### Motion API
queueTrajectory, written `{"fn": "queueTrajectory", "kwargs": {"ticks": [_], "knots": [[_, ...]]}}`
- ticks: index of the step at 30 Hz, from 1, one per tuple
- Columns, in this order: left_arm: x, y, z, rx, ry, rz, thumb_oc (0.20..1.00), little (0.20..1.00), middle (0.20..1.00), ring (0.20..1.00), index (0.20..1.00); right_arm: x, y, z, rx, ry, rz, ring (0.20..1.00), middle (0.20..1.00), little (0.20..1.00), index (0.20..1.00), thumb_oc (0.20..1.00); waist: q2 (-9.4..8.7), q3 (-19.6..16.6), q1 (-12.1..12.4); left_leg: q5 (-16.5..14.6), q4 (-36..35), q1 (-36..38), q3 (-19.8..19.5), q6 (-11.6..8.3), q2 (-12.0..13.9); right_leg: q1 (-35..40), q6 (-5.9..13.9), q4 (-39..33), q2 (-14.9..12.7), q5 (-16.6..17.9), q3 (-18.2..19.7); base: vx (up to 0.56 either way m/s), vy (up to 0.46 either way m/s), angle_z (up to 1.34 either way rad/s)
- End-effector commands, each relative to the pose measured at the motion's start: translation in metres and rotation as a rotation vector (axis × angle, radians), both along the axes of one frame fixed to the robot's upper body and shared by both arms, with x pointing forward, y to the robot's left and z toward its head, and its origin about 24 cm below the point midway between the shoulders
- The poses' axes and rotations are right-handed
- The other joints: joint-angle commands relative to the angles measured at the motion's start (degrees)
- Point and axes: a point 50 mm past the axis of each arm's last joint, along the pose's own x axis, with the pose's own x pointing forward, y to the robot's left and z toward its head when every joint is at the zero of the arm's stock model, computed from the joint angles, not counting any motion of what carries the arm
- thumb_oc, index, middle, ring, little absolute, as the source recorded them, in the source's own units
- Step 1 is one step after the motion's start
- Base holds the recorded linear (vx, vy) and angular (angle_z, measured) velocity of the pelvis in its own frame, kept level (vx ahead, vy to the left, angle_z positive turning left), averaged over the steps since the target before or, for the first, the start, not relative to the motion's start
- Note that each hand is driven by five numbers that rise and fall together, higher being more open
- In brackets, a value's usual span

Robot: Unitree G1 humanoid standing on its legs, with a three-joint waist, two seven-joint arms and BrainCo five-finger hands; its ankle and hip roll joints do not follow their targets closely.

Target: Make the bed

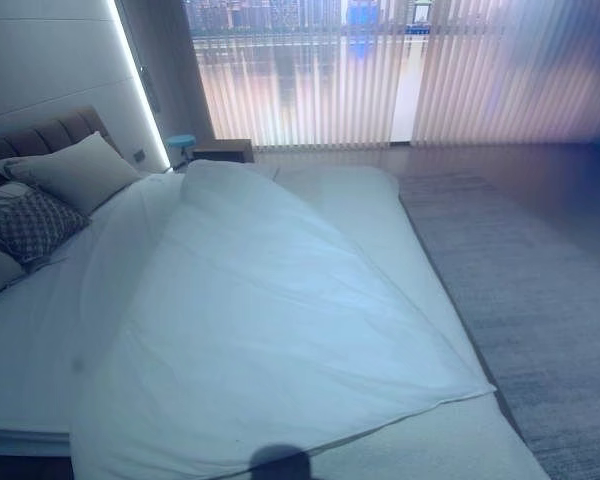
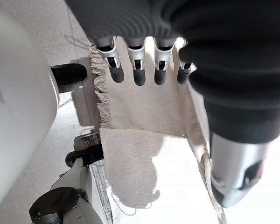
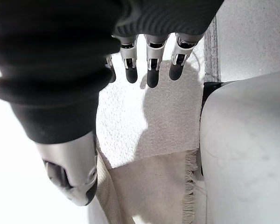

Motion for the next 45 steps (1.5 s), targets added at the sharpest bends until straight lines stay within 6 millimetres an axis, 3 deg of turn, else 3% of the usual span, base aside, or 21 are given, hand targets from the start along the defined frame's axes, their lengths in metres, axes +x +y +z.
{"fn": "queueTrajectory", "kwargs": {"ticks": [1, 13, 17, 18, 20, 21, 23, 25, 29, 35, 37, 45], "knots": [[0.017, 0.001, 0.004, -0.005, -0.035, 0.011, 1.0, 1.0, 1.0, 1.0, 1.0, 0.005, 0.019, -0.002, 0.04, -0.007, 0.039, 1.0, 1.0, 1.0, 1.0, 1.0, -3.96, -1.16, -1.6, -0.02, 0.04, -2.63, -1.18, 1.74, -2.13, -0.37, 2.11, 0.27, -2.32, 2.9, 2.99, 0.0, 0.0, 0.0], [0.027, 0.0, 0.007, -0.097, -0.031, 0.303, 1.0, 1.0, 1.0, 1.0, 1.0, 0.024, 0.02, 0.007, 0.088, -0.124, -0.026, 1.0, 1.0, 1.0, 1.0, 1.0, -4.88, 2.63, -3.05, 0.81, 0.04, -4.5, 0.01, 1.56, -1.34, -5.27, 1.79, 5.73, -0.49, 1.3, 3.22, -0.03, 0.008, -0.01], [0.053, 0.0, 0.016, -0.067, -0.108, 0.389, 1.0, 1.0, 1.0, 1.0, 1.0, 0.044, 0.021, 0.016, 0.084, -0.209, -0.065, 1.0, 1.0, 1.0, 1.0, 1.0, -5.85, 6.48, -3.31, 2.43, 0.43, -7.07, 0.4, 1.32, -1.11, -9.93, 1.77, 10.58, 0.34, 0.18, 2.8, -0.18, -0.002, -0.1], [0.068, -0.003, 0.023, -0.091, -0.149, 0.438, 1.0, 1.0, 1.0, 1.0, 1.0, 0.056, 0.019, 0.022, 0.086, -0.263, -0.101, 1.0, 1.0, 1.0, 1.0, 1.0, -6.43, 8.58, -3.48, 1.69, 4.61, -11.07, 0.18, 1.32, -1.18, -13.28, 1.81, 13.68, 0.37, -0.36, 2.7, -0.26, -0.005, -0.04], [0.075, -0.004, 0.026, -0.109, -0.166, 0.478, 1.0, 1.0, 1.0, 1.0, 1.0, 0.062, 0.019, 0.025, 0.088, -0.285, -0.111, 1.0, 1.0, 1.0, 1.0, 1.0, -6.61, 9.43, -3.55, 1.2, 7.19, -13.52, -0.14, 1.33, -1.4, -14.83, 1.9, 15.04, 0.26, -0.61, 2.51, -0.23, -0.01, 0.02], [0.093, -0.006, 0.035, -0.142, -0.209, 0.547, 1.0, 1.0, 1.0, 1.0, 1.0, 0.072, 0.021, 0.031, 0.096, -0.326, -0.127, 1.0, 1.0, 1.0, 1.0, 1.0, -6.85, 11.57, -3.76, 0.26, 12.59, -18.49, -0.66, 0.93, -2.0, -18.03, 1.93, 17.99, -0.14, -1.01, 1.96, -0.24, -0.013, 0.09], [0.102, -0.008, 0.04, -0.17, -0.223, 0.6, 1.0, 1.0, 1.0, 1.0, 1.0, 0.08, 0.021, 0.035, 0.093, -0.352, -0.124, 1.0, 1.0, 1.0, 1.0, 1.0, -6.62, 12.23, -3.99, -0.17, 15.25, -22.12, -0.92, 0.76, -2.35, -21.09, 2.04, 20.23, -0.34, -1.31, 1.59, -0.17, -0.002, 0.21], [0.102, -0.008, 0.04, -0.171, -0.224, 0.601, 1.0, 1.0, 1.0, 1.0, 1.0, 0.08, 0.021, 0.035, 0.093, -0.353, -0.124, 1.0, 1.0, 1.0, 1.0, 1.0, -6.56, 12.04, -4.07, -0.23, 15.46, -22.49, -0.98, 0.76, -2.36, -21.4, 2.04, 20.38, -0.36, -1.36, 1.54, -0.1, -0.001, 0.08], [0.127, 0.002, 0.055, -0.195, -0.251, 0.749, 1.0, 1.0, 1.0, 1.0, 1.0, 0.101, 0.024, 0.05, 0.089, -0.442, -0.078, 1.0, 1.0, 1.0, 1.0, 1.0, -6.25, 12.83, -5.05, -0.64, 20.34, -30.6, -1.13, 0.18, -1.65, -29.18, 2.01, 24.4, 0.14, -1.44, 1.73, -0.11, -0.011, -0.03], [0.144, 0.013, 0.067, -0.223, -0.281, 0.843, 1.0, 1.0, 1.0, 1.0, 1.0, 0.114, 0.028, 0.061, 0.093, -0.503, -0.044, 1.0, 1.0, 1.0, 1.0, 1.0, -6.42, 12.68, -5.87, -1.18, 22.33, -33.98, -1.48, 0.48, -1.71, -32.48, 2.1, 25.54, 0.53, -1.29, 2.49, -0.05, 0.013, -0.04], [0.166, 0.021, 0.086, -0.318, -0.37, 0.998, 1.0, 1.0, 1.0, 1.0, 1.0, 0.119, 0.031, 0.07, 0.112, -0.558, -0.024, 1.0, 1.0, 1.0, 1.0, 1.0, -6.59, 12.39, -6.63, -1.56, 22.91, -35.53, -0.9, 0.54, -1.35, -33.83, 2.23, 25.68, 0.23, -1.38, 2.44, 0.0, 0.025, -0.1], [0.202, 0.033, 0.128, -0.436, -0.549, 1.09, 1.0, 1.0, 1.0, 1.0, 1.0, 0.126, 0.034, 0.079, 0.116, -0.604, 0.005, 1.0, 1.0, 1.0, 1.0, 1.0, -6.72, 13.06, -6.89, -1.5, 23.3, -37.06, -0.09, 0.44, -1.05, -35.69, 2.25, 25.83, 0.34, -1.11, 3.16, 0.0, 0.022, -0.02]]}}
